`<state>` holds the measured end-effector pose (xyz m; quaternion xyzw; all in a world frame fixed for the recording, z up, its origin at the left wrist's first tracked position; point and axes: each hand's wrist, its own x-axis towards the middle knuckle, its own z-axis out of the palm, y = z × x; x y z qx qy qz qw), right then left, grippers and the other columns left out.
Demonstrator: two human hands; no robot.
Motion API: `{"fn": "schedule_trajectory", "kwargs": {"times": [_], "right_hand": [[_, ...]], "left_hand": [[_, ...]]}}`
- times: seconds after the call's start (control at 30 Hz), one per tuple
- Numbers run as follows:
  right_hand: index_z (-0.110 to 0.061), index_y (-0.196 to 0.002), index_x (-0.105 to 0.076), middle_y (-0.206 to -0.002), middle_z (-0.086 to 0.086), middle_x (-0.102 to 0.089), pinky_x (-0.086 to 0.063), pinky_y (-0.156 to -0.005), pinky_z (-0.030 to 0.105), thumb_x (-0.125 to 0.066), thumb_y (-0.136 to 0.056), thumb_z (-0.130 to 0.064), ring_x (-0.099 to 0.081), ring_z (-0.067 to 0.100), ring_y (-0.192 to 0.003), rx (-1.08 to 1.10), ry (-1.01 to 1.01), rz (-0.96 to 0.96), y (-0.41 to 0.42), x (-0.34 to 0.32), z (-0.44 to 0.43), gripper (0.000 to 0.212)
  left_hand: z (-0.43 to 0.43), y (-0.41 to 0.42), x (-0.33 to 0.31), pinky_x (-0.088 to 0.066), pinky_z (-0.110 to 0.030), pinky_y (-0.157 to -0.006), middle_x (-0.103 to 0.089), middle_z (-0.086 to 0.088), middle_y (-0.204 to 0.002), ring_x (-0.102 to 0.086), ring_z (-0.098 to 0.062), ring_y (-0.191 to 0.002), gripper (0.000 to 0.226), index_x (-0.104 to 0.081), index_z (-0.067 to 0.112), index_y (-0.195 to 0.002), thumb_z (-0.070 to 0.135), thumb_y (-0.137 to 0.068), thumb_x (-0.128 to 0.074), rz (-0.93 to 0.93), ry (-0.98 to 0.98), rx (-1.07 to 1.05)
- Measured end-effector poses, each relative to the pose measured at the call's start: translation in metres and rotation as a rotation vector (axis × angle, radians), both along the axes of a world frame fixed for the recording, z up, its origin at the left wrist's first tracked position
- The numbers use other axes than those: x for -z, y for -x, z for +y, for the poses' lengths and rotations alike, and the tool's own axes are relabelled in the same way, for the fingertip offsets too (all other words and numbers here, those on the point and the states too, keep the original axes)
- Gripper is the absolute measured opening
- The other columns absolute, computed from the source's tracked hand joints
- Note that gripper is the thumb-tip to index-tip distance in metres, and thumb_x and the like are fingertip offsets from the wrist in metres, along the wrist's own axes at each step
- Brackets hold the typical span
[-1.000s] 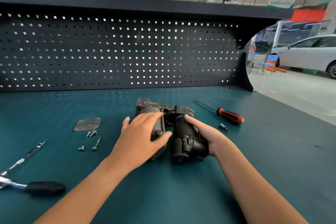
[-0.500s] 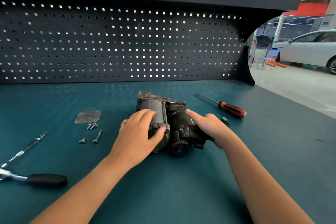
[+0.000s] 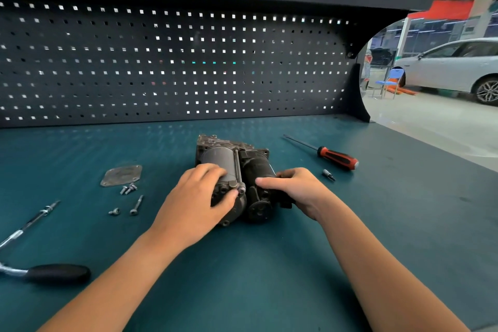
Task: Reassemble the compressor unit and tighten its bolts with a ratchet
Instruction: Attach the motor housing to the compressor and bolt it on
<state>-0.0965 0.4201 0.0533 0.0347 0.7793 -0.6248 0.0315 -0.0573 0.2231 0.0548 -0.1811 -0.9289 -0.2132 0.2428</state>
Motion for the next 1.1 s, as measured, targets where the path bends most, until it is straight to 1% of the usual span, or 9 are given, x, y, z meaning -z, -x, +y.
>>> {"fn": "schedule_trajectory", "kwargs": {"times": [0.2, 0.4, 0.5, 0.63, 0.73, 0.83, 0.9, 0.97, 1.1], "right_hand": [[-0.009, -0.093, -0.065, -0.082, -0.002, -0.063, -0.044, -0.065, 0.026, -0.076, -0.061, -0.052, -0.058, 0.013, -0.076, 0.059, -0.28, 0.035, 0.001, -0.004, 0.002, 0.055], [-0.008, -0.104, -0.065, -0.095, 0.003, -0.066, -0.044, -0.067, 0.026, -0.07, -0.073, -0.022, -0.059, 0.014, -0.08, 0.1, -0.249, 0.004, 0.005, -0.015, 0.028, 0.035], [-0.02, -0.105, -0.065, -0.094, 0.002, -0.067, -0.05, -0.071, 0.024, -0.059, -0.078, -0.005, -0.061, 0.014, -0.079, 0.106, -0.221, 0.088, 0.006, -0.018, 0.034, 0.032], [-0.025, -0.103, -0.069, -0.099, -0.001, -0.069, -0.048, -0.09, 0.036, -0.055, -0.082, -0.022, -0.06, 0.021, -0.096, 0.088, -0.552, 0.178, 0.002, -0.02, 0.031, 0.026], [-0.022, -0.118, -0.053, -0.108, 0.001, -0.06, -0.044, -0.093, 0.04, -0.068, -0.064, -0.061, -0.054, 0.024, -0.108, -0.029, -0.952, 0.161, -0.005, -0.015, 0.02, 0.068], [-0.021, -0.137, -0.026, -0.113, 0.008, -0.043, -0.041, -0.096, 0.04, -0.08, -0.056, -0.053, -0.041, 0.029, -0.118, -0.068, -1.125, 0.149, -0.005, -0.008, 0.014, 0.102], [-0.023, -0.138, -0.027, -0.112, 0.008, -0.043, -0.043, -0.092, 0.035, -0.081, -0.058, -0.043, -0.046, 0.028, -0.114, -0.025, -0.969, 0.162, 0.0, -0.009, 0.021, 0.099], [-0.022, -0.137, -0.036, -0.113, 0.007, -0.054, -0.048, -0.083, 0.031, -0.082, -0.059, -0.033, -0.056, 0.024, -0.104, 0.028, -0.537, 0.084, 0.002, -0.014, 0.033, 0.091], [-0.011, -0.093, -0.067, -0.075, 0.006, -0.071, -0.055, -0.059, 0.03, -0.073, -0.061, -0.027, -0.068, 0.019, -0.064, -0.023, 0.271, -0.118, 0.002, -0.013, 0.057, 0.036]], "left_hand": [[0.0, 0.001, 0.0, -0.03, -0.023, -0.096, -0.045, 0.009, -0.13, -0.037, -0.012, -0.122, 0.047, -0.05, 0.018, -0.126, 0.044, -0.086, -0.048, 0.001, 0.001, 0.0], [-0.001, 0.0, -0.001, -0.032, -0.026, -0.098, -0.045, 0.011, -0.131, -0.036, -0.012, -0.124, 0.046, -0.049, 0.019, -0.127, 0.043, -0.087, -0.049, -0.011, -0.002, 0.001], [0.0, 0.0, -0.001, -0.032, -0.025, -0.097, -0.044, 0.012, -0.131, -0.035, -0.011, -0.123, 0.047, -0.048, 0.02, -0.127, 0.044, -0.087, -0.049, -0.015, -0.003, 0.001], [-0.001, 0.0, -0.001, -0.032, -0.024, -0.097, -0.043, 0.013, -0.132, -0.034, -0.01, -0.124, 0.047, -0.047, 0.021, -0.129, 0.044, -0.088, -0.048, -0.015, -0.001, 0.002], [-0.001, -0.001, -0.001, -0.031, -0.023, -0.096, -0.042, 0.012, -0.132, -0.034, -0.009, -0.124, 0.047, -0.047, 0.021, -0.129, 0.044, -0.088, -0.047, -0.016, 0.002, 0.004], [-0.001, -0.001, -0.001, -0.031, -0.023, -0.096, -0.043, 0.012, -0.132, -0.034, -0.01, -0.124, 0.046, -0.047, 0.021, -0.128, 0.044, -0.088, -0.047, -0.017, 0.005, 0.003], [-0.001, 0.0, -0.001, -0.031, -0.024, -0.096, -0.043, 0.012, -0.132, -0.034, -0.01, -0.124, 0.046, -0.047, 0.021, -0.128, 0.044, -0.088, -0.047, -0.021, 0.006, 0.001], [-0.001, 0.0, -0.001, -0.032, -0.024, -0.096, -0.042, 0.013, -0.133, -0.034, -0.01, -0.124, 0.046, -0.047, 0.022, -0.128, 0.045, -0.088, -0.046, -0.024, 0.011, 0.003], [-0.001, 0.0, -0.002, -0.034, -0.027, -0.096, -0.043, 0.012, -0.133, -0.036, -0.011, -0.124, 0.046, -0.047, 0.022, -0.128, 0.044, -0.088, -0.046, -0.029, 0.014, 0.003]]}}
